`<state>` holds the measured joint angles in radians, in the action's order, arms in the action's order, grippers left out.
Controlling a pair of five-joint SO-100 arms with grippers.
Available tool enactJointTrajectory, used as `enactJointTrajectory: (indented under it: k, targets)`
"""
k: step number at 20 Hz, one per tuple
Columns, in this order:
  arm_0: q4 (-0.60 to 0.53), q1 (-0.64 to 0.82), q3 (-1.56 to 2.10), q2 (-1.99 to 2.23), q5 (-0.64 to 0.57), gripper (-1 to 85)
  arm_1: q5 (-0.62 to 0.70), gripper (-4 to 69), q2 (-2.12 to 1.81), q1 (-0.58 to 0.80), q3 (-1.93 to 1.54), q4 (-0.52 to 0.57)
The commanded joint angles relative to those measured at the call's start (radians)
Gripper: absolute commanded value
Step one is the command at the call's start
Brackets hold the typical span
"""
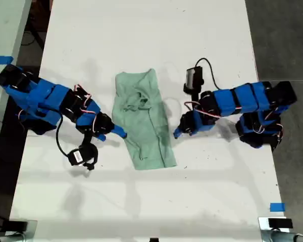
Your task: Fold t shirt
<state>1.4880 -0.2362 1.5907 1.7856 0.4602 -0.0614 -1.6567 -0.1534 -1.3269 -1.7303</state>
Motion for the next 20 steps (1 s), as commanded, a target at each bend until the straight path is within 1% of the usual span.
enactJointTrajectory:
  k: [1,4,6,9,11,14,18,19,20]
  targets:
    - [0.018,-0.066,-0.344,-0.245,0.003,30.8,-0.072,21.6,0.161,-0.051,0.232,-0.008]
    - [-0.021,-0.089,-0.518,-0.46,-0.026,30.8,-0.1,22.1,0.293,-0.087,0.313,0.026]
    - [-0.097,-0.095,-0.577,-0.572,-0.064,30.6,-0.107,22.3,0.374,-0.117,0.353,0.052]
    - [-0.155,-0.078,-0.589,-0.661,-0.091,30.5,-0.129,22.4,0.402,-0.152,0.376,0.072]
    - [-0.167,-0.055,-0.589,-0.693,-0.103,30.2,-0.147,22.0,0.411,-0.176,0.376,0.101]
    - [-0.202,-0.026,-0.591,-0.733,-0.127,30.0,-0.176,21.5,0.465,-0.196,0.371,0.115]
    - [-0.279,-0.023,-0.612,-0.822,-0.144,27.8,-0.152,20.3,0.626,-0.199,0.379,0.213]
    - [-0.282,-0.028,-0.618,-0.842,-0.137,20.3,-0.149,17.3,0.646,-0.199,0.385,0.232]
    - [-0.282,-0.032,-0.618,-0.847,-0.112,4.0,-0.15,7.8,0.655,-0.199,0.385,0.242]
